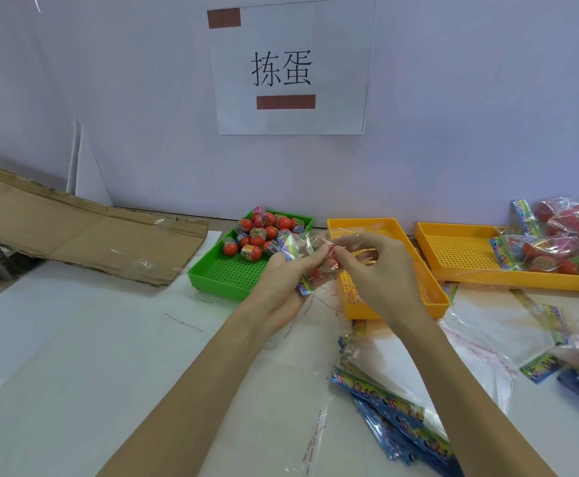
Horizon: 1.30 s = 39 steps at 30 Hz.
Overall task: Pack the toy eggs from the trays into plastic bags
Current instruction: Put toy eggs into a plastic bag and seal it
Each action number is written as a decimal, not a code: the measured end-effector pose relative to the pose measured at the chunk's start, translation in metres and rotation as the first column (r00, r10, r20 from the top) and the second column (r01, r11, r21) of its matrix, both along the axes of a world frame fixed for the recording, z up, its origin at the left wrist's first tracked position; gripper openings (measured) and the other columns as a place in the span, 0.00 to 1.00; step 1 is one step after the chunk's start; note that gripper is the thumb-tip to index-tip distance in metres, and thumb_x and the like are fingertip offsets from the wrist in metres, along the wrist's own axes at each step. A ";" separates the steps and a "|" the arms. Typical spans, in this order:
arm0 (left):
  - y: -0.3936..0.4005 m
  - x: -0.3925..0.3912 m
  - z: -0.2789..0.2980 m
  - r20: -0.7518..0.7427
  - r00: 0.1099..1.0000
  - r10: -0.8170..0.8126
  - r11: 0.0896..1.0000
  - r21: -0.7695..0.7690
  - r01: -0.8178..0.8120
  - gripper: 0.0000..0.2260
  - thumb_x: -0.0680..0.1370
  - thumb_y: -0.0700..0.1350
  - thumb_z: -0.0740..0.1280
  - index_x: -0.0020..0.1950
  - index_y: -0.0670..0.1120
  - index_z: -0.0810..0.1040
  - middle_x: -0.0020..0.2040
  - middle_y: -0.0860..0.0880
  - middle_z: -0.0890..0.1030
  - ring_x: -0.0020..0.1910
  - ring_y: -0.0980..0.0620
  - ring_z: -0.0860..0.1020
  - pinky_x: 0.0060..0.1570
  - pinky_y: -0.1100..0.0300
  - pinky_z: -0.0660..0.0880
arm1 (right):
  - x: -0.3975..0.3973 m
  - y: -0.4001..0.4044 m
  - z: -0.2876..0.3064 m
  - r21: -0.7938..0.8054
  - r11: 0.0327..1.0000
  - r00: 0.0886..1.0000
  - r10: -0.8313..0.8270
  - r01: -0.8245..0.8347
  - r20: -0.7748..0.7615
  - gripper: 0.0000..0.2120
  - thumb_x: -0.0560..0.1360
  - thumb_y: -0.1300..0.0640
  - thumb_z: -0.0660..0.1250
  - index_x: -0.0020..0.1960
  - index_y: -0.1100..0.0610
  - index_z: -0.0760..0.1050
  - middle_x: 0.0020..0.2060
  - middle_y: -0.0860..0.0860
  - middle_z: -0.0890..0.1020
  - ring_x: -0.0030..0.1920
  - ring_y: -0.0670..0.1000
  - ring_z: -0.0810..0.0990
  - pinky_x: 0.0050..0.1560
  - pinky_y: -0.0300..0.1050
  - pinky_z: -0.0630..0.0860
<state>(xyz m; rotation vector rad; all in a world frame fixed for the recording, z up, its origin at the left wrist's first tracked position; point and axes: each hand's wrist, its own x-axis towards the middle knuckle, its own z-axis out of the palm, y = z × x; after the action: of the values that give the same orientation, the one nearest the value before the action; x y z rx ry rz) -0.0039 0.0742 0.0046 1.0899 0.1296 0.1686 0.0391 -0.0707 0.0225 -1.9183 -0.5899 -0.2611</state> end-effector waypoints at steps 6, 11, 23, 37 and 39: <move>0.006 -0.003 0.005 0.063 0.998 -0.023 0.994 0.108 0.016 0.20 0.81 0.46 0.71 0.69 0.36 0.78 0.64 0.36 0.82 0.63 0.37 0.81 0.67 0.40 0.77 | 0.004 -0.008 0.009 -0.080 0.993 0.994 0.090 -0.085 0.059 0.09 0.80 0.57 0.71 0.49 0.42 0.84 0.45 0.36 0.84 0.47 0.38 0.80 0.48 0.33 0.77; 0.016 -0.006 0.006 0.217 0.972 0.090 0.769 0.606 -0.206 0.22 0.74 0.47 0.80 0.66 0.50 0.79 0.55 0.52 0.86 0.55 0.54 0.85 0.51 0.62 0.81 | 0.008 -0.021 0.018 -0.182 0.980 0.975 0.114 -0.079 0.191 0.05 0.78 0.56 0.74 0.49 0.46 0.84 0.42 0.37 0.84 0.47 0.38 0.80 0.45 0.25 0.71; 0.002 -0.005 -0.006 0.265 0.964 -0.030 0.579 0.790 -0.199 0.25 0.71 0.46 0.82 0.66 0.52 0.79 0.52 0.57 0.84 0.49 0.61 0.81 0.51 0.62 0.78 | -0.004 -0.020 0.023 -0.396 0.913 0.940 0.214 -0.095 0.267 0.17 0.79 0.66 0.67 0.49 0.44 0.84 0.47 0.40 0.85 0.58 0.46 0.78 0.66 0.50 0.56; 0.005 -0.010 -0.012 -0.032 0.999 0.007 0.828 0.560 0.012 0.06 0.83 0.35 0.64 0.53 0.44 0.79 0.45 0.52 0.84 0.39 0.62 0.84 0.39 0.68 0.79 | -0.032 0.033 0.034 -0.075 0.982 0.892 0.189 -0.174 0.411 0.11 0.80 0.66 0.65 0.56 0.54 0.82 0.51 0.46 0.85 0.53 0.44 0.81 0.57 0.33 0.74; 0.005 -0.016 -0.020 -0.076 0.997 0.005 0.883 0.468 0.031 0.12 0.87 0.33 0.55 0.64 0.45 0.73 0.51 0.56 0.78 0.43 0.66 0.80 0.39 0.73 0.76 | -0.034 0.062 0.037 -0.288 0.919 0.885 0.355 -0.270 0.302 0.13 0.81 0.66 0.64 0.57 0.54 0.83 0.54 0.47 0.84 0.55 0.45 0.80 0.56 0.37 0.74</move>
<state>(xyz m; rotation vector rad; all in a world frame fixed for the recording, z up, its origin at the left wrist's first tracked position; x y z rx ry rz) -0.0197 0.0791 -0.0154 1.5843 0.1530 0.1501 0.0050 -0.0083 0.0594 -1.9791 -1.2088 -0.3360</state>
